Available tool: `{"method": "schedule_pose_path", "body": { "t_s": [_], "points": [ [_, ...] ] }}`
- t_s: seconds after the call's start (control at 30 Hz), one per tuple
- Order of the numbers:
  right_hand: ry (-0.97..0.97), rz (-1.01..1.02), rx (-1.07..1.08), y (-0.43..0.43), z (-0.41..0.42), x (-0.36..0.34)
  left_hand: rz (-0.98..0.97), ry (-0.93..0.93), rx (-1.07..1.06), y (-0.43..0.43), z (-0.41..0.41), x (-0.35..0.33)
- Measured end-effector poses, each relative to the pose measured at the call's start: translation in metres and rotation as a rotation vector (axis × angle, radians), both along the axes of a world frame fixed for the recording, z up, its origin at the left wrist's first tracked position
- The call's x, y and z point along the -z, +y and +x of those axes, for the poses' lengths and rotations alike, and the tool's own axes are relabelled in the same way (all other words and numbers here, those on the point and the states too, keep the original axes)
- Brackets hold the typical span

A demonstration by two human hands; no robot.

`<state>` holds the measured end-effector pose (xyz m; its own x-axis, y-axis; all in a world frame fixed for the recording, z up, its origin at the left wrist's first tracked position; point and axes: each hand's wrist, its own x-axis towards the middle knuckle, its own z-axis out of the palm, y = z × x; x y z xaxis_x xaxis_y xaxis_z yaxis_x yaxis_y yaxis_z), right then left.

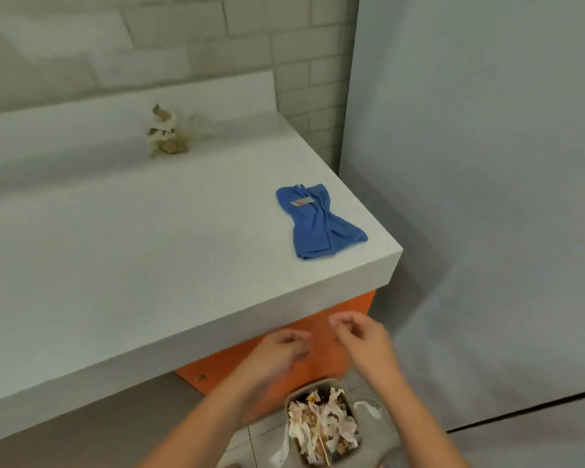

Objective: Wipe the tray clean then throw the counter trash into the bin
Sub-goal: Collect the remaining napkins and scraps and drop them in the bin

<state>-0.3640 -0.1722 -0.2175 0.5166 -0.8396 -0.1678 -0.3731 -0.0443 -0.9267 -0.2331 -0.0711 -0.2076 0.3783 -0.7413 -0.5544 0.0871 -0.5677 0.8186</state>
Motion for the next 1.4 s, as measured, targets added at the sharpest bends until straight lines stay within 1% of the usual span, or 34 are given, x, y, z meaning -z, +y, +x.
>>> {"method": "schedule_pose_path", "body": {
  "t_s": [0.17,0.3,0.47,0.57,0.67,0.73,0.87,1.13,1.2,1.27,1.33,1.4],
  "points": [
    [-0.138,-0.062,-0.113,0.004,0.028,-0.107,-0.142,-0.042,0.015,0.029,0.022,-0.104],
    [-0.207,-0.097,-0.181,0.003,0.077,-0.167,-0.231,-0.150,-0.090,0.045,0.064,-0.163],
    [-0.217,-0.144,-0.250,-0.011,0.160,-0.206,-0.299,-0.192,-0.240,0.052,0.148,-0.203],
    [-0.225,-0.185,-0.267,-0.024,0.218,-0.218,-0.312,-0.203,-0.294,0.051,0.205,-0.214],
    [-0.192,-0.234,-0.265,-0.042,0.279,-0.218,-0.305,-0.213,-0.331,0.047,0.261,-0.215],
    [-0.137,-0.307,-0.247,-0.056,0.319,-0.214,-0.290,-0.223,-0.347,0.044,0.296,-0.211],
    [0.097,-0.483,-0.224,-0.083,0.391,-0.199,-0.238,-0.234,-0.360,0.034,0.359,-0.199],
    [0.572,-0.616,-0.253,-0.107,0.502,-0.159,-0.187,-0.299,-0.362,0.002,0.449,-0.181],
    [0.661,-0.610,-0.266,-0.112,0.518,-0.148,-0.176,-0.362,-0.371,-0.012,0.467,-0.178],
    [0.718,-0.624,-0.252,-0.115,0.527,-0.136,-0.153,-0.471,-0.381,-0.029,0.483,-0.174],
    [0.717,-0.644,-0.193,-0.118,0.529,-0.121,-0.137,-0.593,-0.363,-0.048,0.493,-0.171],
    [0.703,-0.728,-0.136,-0.120,0.529,-0.108,-0.145,-0.705,-0.287,-0.070,0.498,-0.168]
  ]
}}
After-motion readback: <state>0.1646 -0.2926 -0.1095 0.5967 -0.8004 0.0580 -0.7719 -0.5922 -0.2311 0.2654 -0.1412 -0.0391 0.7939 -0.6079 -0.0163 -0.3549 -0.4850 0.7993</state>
